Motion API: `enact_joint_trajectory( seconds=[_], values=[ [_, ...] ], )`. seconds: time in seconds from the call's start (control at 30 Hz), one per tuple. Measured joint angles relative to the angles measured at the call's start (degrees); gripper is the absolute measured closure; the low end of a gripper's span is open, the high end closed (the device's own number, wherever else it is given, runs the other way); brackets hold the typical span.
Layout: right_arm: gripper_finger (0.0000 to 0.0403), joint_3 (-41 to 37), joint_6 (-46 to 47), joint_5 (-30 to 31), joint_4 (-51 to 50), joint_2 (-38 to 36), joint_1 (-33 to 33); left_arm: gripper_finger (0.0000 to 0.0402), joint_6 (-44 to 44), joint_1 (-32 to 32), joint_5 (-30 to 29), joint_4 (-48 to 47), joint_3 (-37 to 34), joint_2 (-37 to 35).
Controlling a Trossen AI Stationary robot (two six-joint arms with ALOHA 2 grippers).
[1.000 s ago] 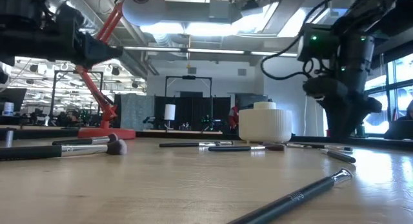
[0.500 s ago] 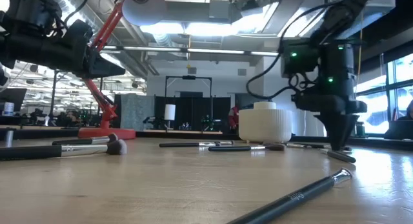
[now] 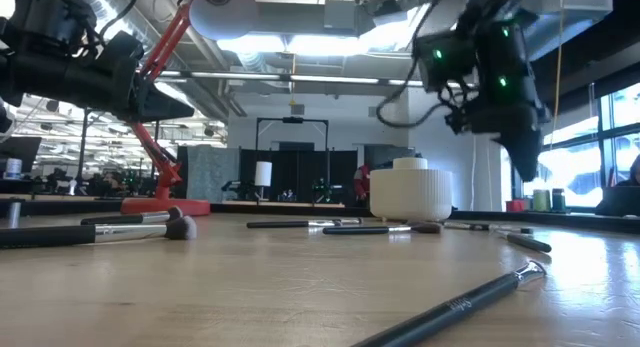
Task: Put items in baskets/containers
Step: Put the black eyeshadow brush into the white organizer
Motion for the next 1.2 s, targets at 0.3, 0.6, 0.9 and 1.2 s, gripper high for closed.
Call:
enact_joint_trajectory(
  seconds=[0.3, 0.6, 0.9, 1.2],
  values=[
    [0.0393, -1.51, 6.60, -2.23, 6.15, -0.04, 1.25, 0.0396, -0.88, 0.00, 0.25, -3.50, 0.00, 0.00],
    [0.0282, -13.52, 11.99, -9.42, 17.86, -0.04, 4.65, 0.0396, -2.56, 0.00, 1.68, -7.28, 0.00, 0.04],
    [0.0227, -17.46, 11.69, -10.50, 26.36, -0.22, 5.81, 0.0396, -1.75, 0.00, -0.88, -6.84, 0.00, 0.04],
    [0.0325, -17.43, 8.45, -8.14, 26.90, -0.22, 4.43, 0.0396, -1.05, 0.00, -1.86, -6.36, -0.02, 0.04]
  ],
)
